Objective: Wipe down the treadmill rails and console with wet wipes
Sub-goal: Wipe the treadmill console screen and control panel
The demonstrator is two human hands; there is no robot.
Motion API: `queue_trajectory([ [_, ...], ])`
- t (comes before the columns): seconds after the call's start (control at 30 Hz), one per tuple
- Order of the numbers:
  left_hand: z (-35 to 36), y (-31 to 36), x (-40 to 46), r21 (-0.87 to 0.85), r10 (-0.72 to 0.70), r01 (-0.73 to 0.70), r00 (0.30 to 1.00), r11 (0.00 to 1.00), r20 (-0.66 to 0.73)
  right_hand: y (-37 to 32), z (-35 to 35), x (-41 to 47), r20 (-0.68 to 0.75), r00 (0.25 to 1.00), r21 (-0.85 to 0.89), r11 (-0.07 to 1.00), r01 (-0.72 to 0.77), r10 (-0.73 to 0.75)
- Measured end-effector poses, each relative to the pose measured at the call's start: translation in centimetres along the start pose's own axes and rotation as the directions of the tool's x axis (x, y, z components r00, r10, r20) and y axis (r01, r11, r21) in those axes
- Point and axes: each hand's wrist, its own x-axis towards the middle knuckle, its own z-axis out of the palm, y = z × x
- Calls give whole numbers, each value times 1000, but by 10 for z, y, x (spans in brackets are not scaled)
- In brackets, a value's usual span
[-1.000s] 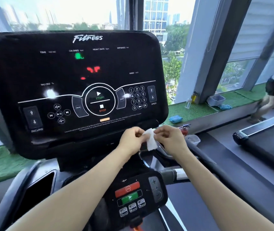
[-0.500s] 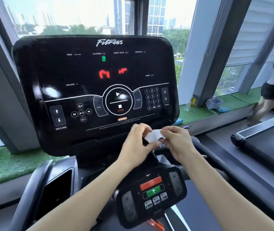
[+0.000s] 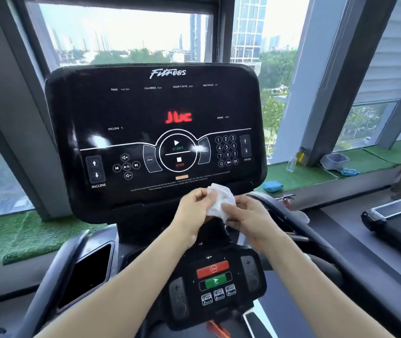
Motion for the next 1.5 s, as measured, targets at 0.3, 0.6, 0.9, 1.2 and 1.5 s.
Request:
queue_trajectory([
  [0.3, 73, -6, 12, -104, -130, 113, 977, 988, -172, -19, -99, -19, 231, 967, -70, 993, -98, 112],
  [0.6, 162, -11, -3, -4, -171, 171, 985, 985, -7, -13, -169, -27, 274, 960, 35, 997, -75, 62],
  [0.9, 203, -38, -9, 553, 300, -110, 916, 826, -267, -8, -212, -27, 4, 994, 217, 970, -108, 109],
  [1.2, 224, -41, -17, 556, 348, -253, 935, 792, -69, -9, -217, -31, 4, 1000, 142, 990, 21, -22],
  [1.5, 221, -27, -32, 845, 407, -250, 912, 473, 42, -5, -210, -41, -1, 961, -264, 927, 267, -277],
])
